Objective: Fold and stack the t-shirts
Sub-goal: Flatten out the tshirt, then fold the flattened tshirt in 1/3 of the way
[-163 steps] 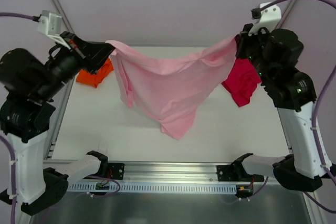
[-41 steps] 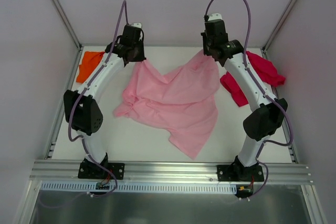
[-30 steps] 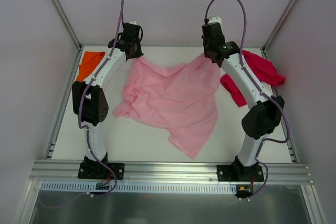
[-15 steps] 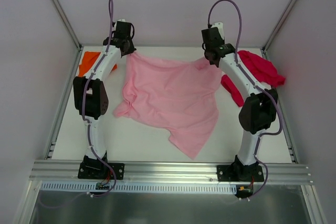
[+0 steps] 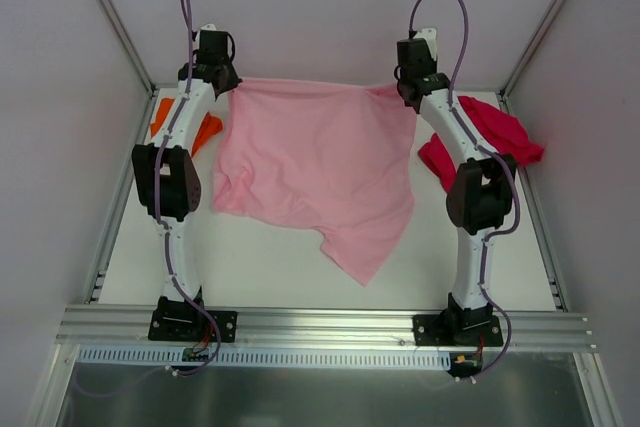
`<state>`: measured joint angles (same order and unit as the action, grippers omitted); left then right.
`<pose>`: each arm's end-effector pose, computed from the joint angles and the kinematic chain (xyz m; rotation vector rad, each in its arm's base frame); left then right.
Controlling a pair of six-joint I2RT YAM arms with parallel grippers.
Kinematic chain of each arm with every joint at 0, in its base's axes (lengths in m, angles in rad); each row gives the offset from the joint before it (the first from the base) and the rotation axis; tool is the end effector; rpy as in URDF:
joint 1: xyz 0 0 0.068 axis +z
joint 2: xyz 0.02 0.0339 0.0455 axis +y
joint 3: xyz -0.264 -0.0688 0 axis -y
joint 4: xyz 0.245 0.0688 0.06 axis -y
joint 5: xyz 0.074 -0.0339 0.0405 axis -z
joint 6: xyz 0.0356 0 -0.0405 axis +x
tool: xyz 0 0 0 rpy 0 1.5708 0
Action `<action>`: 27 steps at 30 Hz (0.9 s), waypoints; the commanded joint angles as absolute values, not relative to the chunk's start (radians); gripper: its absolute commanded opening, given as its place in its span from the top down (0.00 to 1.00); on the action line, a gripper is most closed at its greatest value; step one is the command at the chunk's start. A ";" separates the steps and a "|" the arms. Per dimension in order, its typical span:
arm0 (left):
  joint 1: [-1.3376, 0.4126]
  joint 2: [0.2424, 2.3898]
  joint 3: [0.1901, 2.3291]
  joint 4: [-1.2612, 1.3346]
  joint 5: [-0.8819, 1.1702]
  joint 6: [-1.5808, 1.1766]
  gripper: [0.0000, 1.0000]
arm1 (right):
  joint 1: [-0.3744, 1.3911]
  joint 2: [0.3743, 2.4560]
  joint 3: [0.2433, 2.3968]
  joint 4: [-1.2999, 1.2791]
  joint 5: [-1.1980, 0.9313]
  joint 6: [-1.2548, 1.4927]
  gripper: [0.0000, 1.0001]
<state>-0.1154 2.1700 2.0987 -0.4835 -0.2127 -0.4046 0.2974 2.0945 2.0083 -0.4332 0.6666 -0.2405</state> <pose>0.5075 -0.0513 0.3166 -0.4280 2.0690 -0.0843 0.4748 0.1225 0.3302 -0.1436 2.0271 -0.6566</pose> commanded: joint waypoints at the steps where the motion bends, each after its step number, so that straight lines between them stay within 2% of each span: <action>1: -0.101 2.174 2.141 -0.443 -0.225 -0.393 1.00 | 0.275 2.114 2.079 -0.364 0.709 -0.250 0.99; 6: -0.100 2.192 2.174 -0.456 -0.198 -0.380 1.00 | 0.273 2.117 2.077 -0.380 0.670 -0.223 0.99; 10: -0.103 2.163 2.134 -0.459 -0.173 -0.390 1.00 | 0.276 2.054 1.987 -0.365 0.612 -0.210 0.99; 17: -0.115 2.031 1.933 -0.428 -0.166 -0.385 1.00 | 0.279 1.941 1.924 -0.508 0.390 -0.124 0.99; 21: -0.118 1.942 1.818 -0.433 -0.170 -0.388 1.00 | 0.297 1.849 1.865 -0.552 0.342 -0.109 0.99; 27: -0.118 1.861 1.715 -0.477 -0.173 -0.390 1.00 | 0.319 1.812 1.922 -0.737 0.200 -0.120 0.99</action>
<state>-0.1123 1.9438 1.7298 -0.4690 -0.1745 -0.4030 0.3023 1.8626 1.8626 -0.6029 0.3073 -0.1341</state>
